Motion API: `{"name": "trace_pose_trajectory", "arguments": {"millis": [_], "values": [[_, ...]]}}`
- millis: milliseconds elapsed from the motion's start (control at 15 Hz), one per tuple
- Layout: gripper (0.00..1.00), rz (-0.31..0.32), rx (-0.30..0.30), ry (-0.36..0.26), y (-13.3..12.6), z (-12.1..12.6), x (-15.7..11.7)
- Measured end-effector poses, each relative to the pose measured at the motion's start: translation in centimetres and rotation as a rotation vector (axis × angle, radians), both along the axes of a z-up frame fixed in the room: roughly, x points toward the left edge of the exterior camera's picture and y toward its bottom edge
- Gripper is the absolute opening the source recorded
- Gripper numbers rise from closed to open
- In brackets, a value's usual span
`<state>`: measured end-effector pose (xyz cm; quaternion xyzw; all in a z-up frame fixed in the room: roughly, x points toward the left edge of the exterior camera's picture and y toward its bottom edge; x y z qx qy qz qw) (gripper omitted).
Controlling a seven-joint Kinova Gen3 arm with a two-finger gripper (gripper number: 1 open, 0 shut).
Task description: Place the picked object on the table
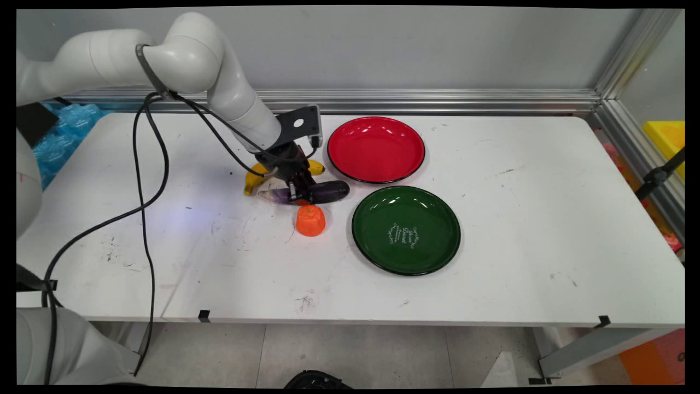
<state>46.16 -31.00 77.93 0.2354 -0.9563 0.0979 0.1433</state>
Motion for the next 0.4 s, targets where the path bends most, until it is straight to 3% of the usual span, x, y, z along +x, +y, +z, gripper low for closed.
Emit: {"name": "trace_pose_trajectory", "arguments": {"millis": [400], "values": [[1.00,-0.005,-0.008,0.003,-0.56,0.04,-0.22]]}}
